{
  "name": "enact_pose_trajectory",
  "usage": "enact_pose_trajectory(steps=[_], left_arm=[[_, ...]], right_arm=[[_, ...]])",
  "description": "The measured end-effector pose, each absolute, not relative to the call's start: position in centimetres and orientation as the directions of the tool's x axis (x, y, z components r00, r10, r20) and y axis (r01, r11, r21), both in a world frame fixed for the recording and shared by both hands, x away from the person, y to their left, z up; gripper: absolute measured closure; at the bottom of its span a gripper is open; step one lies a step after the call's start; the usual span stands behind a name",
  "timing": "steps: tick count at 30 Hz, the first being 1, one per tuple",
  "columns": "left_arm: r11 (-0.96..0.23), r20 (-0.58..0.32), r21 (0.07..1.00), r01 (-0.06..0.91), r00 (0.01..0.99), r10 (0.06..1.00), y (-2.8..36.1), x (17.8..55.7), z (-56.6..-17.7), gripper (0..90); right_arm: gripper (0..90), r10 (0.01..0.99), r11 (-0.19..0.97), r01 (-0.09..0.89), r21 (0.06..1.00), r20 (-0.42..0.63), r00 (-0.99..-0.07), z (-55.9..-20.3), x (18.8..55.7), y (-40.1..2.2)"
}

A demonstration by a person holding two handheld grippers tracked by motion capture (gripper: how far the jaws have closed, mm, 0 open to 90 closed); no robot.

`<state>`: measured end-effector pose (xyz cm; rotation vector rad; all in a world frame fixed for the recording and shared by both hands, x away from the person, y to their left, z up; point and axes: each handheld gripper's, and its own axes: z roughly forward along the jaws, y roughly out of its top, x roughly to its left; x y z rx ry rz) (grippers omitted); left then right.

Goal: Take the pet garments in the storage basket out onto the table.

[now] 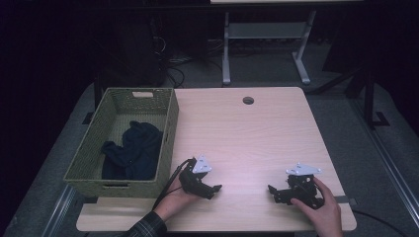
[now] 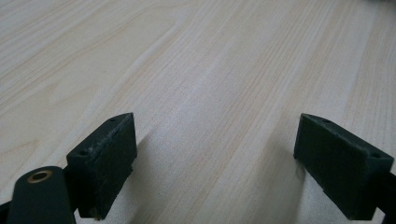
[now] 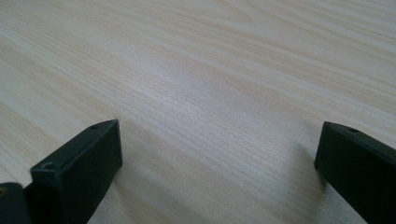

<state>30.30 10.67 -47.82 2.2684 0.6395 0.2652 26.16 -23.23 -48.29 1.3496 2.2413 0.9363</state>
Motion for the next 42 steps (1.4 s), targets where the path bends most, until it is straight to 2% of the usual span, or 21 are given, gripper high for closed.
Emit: enact_pose_trajectory(steps=[12,17,42], left_arm=[[-0.612,-0.002,0.699,0.370,0.857,0.516,10.7,30.5,-47.6,12.7],[-0.613,-0.003,0.682,0.399,0.839,0.544,11.0,30.9,-47.3,13.1],[-0.589,-0.016,0.701,0.402,0.835,0.550,11.2,30.8,-46.0,13.4]], right_arm=[[0.5,0.877,0.324,0.638,0.698,0.030,-0.479,-48.3,26.1,-23.2],[0.5,0.877,0.325,0.638,0.698,0.030,-0.480,-48.3,26.1,-23.2],[0.5,0.872,0.330,0.634,0.699,0.031,-0.488,-48.3,26.1,-23.3]])
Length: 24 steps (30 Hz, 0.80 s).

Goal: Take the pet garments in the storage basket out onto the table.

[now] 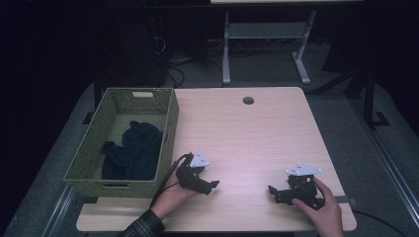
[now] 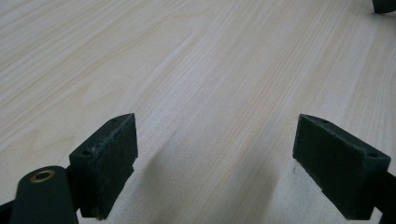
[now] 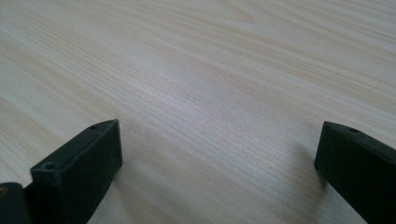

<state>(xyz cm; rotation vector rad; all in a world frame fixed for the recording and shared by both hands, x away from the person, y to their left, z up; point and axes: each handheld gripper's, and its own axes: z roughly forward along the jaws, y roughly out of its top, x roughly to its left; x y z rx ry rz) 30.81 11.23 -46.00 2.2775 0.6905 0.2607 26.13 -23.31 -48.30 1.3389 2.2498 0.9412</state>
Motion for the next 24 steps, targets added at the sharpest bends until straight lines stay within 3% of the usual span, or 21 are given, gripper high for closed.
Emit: enact_pose_trajectory(steps=[24], left_arm=[[-0.588,0.001,0.711,0.386,0.835,0.550,11.2,31.2,-44.5,14.0]], right_arm=[[0.5,0.871,0.333,0.633,0.698,0.029,-0.490,-48.3,26.1,-23.3]])
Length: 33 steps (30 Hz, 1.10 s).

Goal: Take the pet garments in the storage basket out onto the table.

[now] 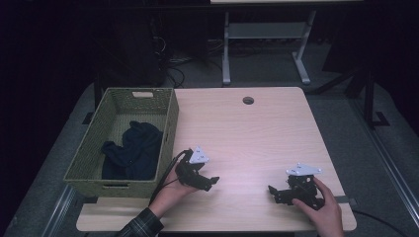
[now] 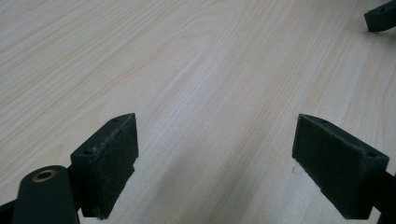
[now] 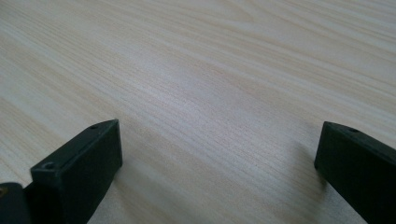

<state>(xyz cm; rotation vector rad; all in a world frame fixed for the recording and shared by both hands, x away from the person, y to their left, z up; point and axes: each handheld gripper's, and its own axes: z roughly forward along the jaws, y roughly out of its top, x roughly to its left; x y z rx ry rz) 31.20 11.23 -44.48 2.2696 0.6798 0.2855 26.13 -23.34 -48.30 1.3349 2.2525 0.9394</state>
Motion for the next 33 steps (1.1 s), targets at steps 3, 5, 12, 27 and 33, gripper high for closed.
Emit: enact_pose_trajectory(steps=[3,5,12,27,33], left_arm=[[-0.592,0.009,0.710,0.381,0.836,0.549,11.2,31.2,-44.3,14.0],[-0.589,0.007,0.711,0.383,0.835,0.550,11.2,31.2,-44.1,14.0],[-0.581,-0.002,0.717,0.385,0.834,0.551,11.3,31.2,-43.8,14.0],[-0.577,0.007,0.726,0.375,0.834,0.552,11.3,31.3,-42.8,14.0],[-0.581,0.011,0.724,0.372,0.836,0.549,11.3,31.2,-42.1,14.0]], right_arm=[[0.5,0.871,0.335,0.633,0.697,0.028,-0.491,-48.3,26.1,-23.3],[0.5,0.870,0.336,0.633,0.698,0.027,-0.493,-48.3,26.1,-23.4],[0.5,0.870,0.336,0.633,0.698,0.028,-0.493,-48.3,26.1,-23.4],[0.5,0.869,0.338,0.631,0.698,0.026,-0.495,-48.3,26.1,-23.4],[0.5,0.868,0.340,0.630,0.698,0.025,-0.496,-48.3,26.1,-23.4]])
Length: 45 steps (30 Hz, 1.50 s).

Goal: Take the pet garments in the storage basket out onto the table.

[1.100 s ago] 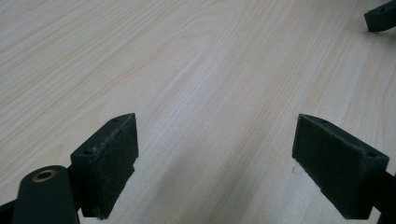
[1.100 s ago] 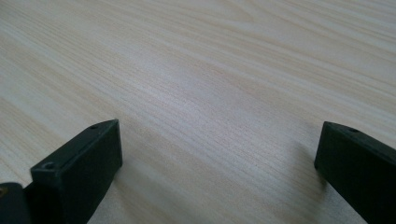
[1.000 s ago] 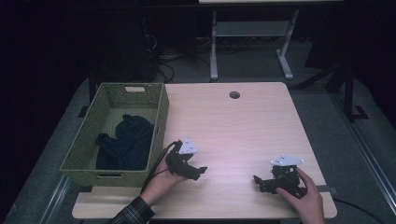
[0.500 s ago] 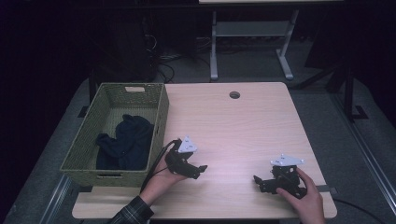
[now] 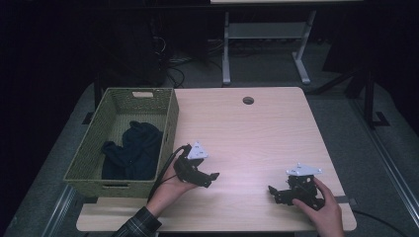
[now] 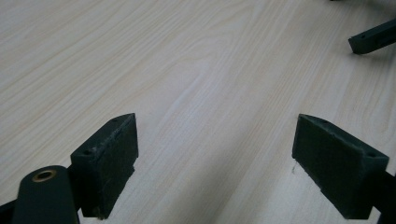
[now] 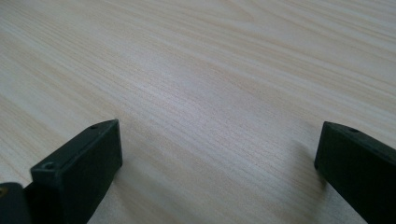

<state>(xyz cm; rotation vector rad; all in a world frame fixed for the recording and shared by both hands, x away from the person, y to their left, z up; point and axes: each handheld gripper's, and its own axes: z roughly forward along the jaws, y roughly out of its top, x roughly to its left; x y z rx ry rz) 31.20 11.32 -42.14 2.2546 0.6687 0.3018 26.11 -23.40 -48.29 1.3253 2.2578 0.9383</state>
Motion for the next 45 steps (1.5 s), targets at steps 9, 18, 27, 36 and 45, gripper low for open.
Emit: enact_pose_trajectory(steps=[9,18,27,36,45], left_arm=[[-0.556,-0.010,0.739,0.381,0.831,0.557,11.4,31.1,-41.1,14.0],[-0.556,-0.002,0.748,0.363,0.839,0.544,11.5,31.1,-39.9,14.0],[-0.550,-0.003,0.758,0.352,0.844,0.537,11.6,31.2,-38.9,14.0],[-0.539,0.001,0.767,0.348,0.839,0.544,12.3,31.6,-37.9,14.1],[-0.524,0.000,0.775,0.353,0.830,0.558,13.3,32.2,-37.0,14.1]], right_arm=[[0.5,0.869,0.338,0.632,0.698,0.027,-0.494,-48.3,26.1,-23.4],[0.5,0.869,0.338,0.631,0.698,0.027,-0.494,-48.3,26.1,-23.4],[0.5,0.868,0.340,0.630,0.698,0.026,-0.496,-48.3,26.1,-23.4],[0.5,0.869,0.338,0.631,0.698,0.027,-0.494,-48.3,26.1,-23.4],[0.5,0.869,0.337,0.631,0.698,0.027,-0.494,-48.3,26.1,-23.4]])
